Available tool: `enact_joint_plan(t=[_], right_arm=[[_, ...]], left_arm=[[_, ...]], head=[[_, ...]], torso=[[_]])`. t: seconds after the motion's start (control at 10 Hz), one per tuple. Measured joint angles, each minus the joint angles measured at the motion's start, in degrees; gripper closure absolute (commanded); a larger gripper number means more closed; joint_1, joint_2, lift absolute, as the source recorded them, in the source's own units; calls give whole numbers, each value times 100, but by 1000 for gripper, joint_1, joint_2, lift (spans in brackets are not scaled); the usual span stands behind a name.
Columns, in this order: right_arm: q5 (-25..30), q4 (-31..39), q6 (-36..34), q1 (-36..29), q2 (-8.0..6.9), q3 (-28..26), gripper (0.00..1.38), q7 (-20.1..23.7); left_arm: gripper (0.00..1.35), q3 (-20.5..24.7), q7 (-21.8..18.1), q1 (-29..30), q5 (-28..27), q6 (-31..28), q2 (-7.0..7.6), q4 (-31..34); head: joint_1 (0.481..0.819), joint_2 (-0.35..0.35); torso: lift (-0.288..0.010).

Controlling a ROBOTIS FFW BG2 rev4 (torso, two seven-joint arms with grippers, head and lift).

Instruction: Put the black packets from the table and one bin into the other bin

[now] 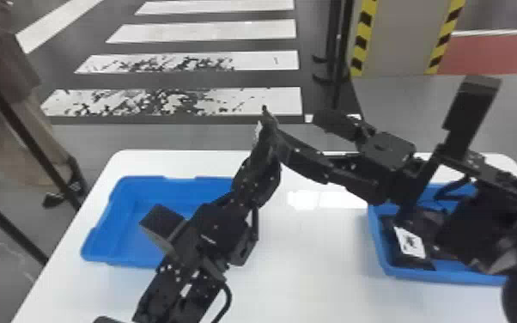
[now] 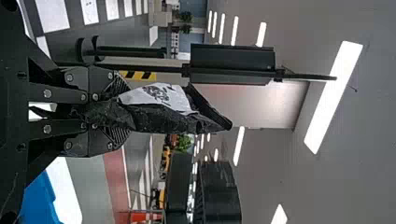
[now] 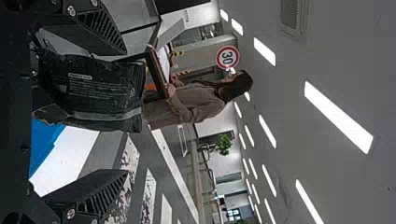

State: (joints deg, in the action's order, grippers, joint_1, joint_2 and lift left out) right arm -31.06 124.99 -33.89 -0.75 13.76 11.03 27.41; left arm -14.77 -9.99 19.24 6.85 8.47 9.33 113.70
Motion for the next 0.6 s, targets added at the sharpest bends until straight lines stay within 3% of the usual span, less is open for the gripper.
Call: enact_joint_plan(t=[0.1,0.2,0.3,0.4,0.6], right_arm=[[8,-164,0,182,9,110,150,-1],[26,-337,0,351,27,231,361,3],[51,-460,-7,486,54,353,820,40],[-3,-695,-15,676,93,556,1065,159],[-192,-914,78,799,126,796,1122,214]], left_arm=[[1214,-49,1,-13,53,35,17,-11],[1214,-92,-1,-23,103,82,31,-14],[1214,-119,-2,-25,130,120,39,-15],[1214,-142,0,-32,146,165,46,-21],[1214,-174,0,-58,159,193,51,-64]], head=[[669,85],[667,88],[667,91],[669,103],[680,126]], torso=[[-110],[-110],[-110],[-110],[-110]])
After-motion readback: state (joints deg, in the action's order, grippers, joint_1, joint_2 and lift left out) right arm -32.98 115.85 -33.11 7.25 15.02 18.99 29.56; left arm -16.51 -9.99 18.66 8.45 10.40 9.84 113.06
